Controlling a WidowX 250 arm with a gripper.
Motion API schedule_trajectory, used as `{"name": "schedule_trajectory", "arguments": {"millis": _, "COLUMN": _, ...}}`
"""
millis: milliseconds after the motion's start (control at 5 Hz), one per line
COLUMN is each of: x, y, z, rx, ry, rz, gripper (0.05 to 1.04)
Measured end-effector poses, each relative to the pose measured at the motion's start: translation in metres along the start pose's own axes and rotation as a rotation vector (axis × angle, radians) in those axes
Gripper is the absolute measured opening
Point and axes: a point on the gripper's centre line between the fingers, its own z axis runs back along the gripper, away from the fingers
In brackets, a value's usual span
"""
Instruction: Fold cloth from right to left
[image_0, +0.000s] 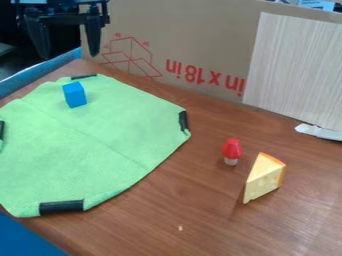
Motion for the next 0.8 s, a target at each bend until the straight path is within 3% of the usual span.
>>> {"name": "schedule_trajectory", "arguments": {"millis": 200, "x": -0.001, "y": -0.001, "z": -0.009, "rx": 0.011, "ry": 0.027, "rz": -0.003, "gripper": 1.0}}
{"name": "schedule_trajectory", "arguments": {"millis": 600, "x": -0.002, "y": -0.001, "z": -0.011, "rx": 0.012, "ry": 0.03, "rz": -0.005, "gripper": 1.0}}
{"name": "schedule_trajectory", "arguments": {"millis": 800, "x": -0.022, "y": 0.0, "z": -0.037, "rx": 0.048, "ry": 0.076, "rz": -0.085, "gripper": 1.0}}
